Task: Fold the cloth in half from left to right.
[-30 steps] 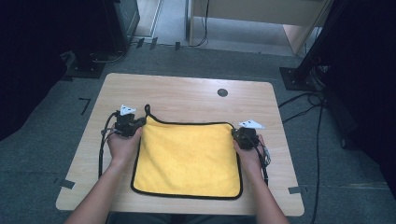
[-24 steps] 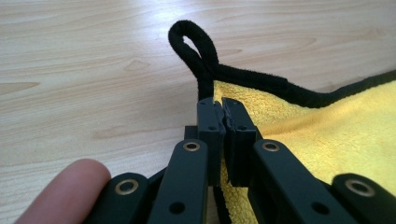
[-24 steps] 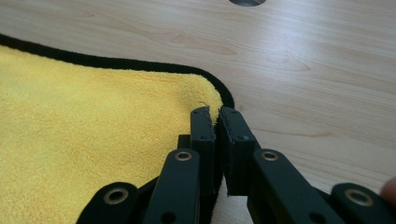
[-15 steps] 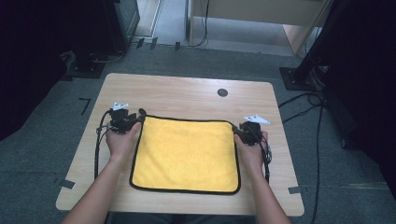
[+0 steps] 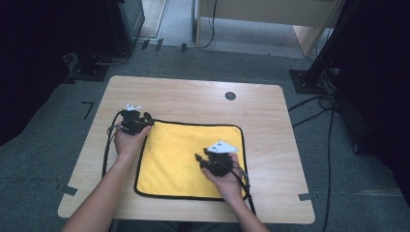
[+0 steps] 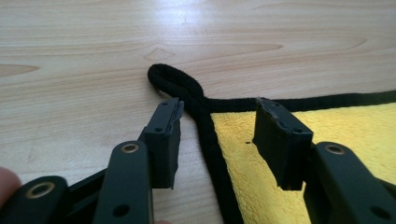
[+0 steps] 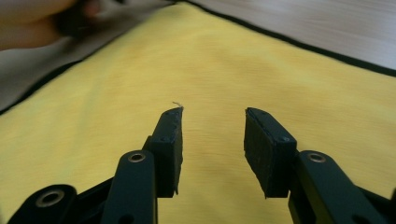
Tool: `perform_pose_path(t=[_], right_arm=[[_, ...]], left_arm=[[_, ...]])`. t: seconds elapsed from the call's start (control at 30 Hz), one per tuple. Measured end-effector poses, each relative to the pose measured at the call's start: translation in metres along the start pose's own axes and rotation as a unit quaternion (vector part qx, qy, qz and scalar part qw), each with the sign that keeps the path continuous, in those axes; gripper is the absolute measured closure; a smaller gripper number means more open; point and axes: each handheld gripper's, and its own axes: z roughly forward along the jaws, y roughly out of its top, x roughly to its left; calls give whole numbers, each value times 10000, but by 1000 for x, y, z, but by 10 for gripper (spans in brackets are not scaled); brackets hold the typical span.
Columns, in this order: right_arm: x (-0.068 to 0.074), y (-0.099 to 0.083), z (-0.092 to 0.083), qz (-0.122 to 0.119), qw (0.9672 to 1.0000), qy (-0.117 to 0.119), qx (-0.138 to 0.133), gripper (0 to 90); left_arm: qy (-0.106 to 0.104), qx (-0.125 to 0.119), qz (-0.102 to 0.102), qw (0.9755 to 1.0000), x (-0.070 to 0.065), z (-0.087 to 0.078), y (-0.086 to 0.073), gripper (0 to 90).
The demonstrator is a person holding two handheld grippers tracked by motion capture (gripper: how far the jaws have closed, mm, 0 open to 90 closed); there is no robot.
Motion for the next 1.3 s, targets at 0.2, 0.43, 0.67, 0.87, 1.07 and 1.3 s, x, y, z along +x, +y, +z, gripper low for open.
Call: perform_pose_path(t=[0.2,0.43,0.67,0.87,1.07,1.3], right_arm=[[81,-6,17,-586,9916,1151,118,590],[131,-9,44,-790,9821,1687,285,585],[157,-17,58,-1241,9772,1626,576,574],[161,-22,60,-1519,9791,1222,581,722],[159,-22,60,-1472,9813,1106,559,846],[161,-21,54,-1477,9812,1201,316,865]], left_arm=[[101,38,133,9999,-4,6,0,688],[30,23,152,9999,3,6,0,826],[-46,-81,314,9995,4,6,-2,877],[-77,-146,653,9977,6,6,-4,894],[-256,-166,395,9988,15,5,-4,898],[-285,-369,396,9981,18,-4,-1,900]])
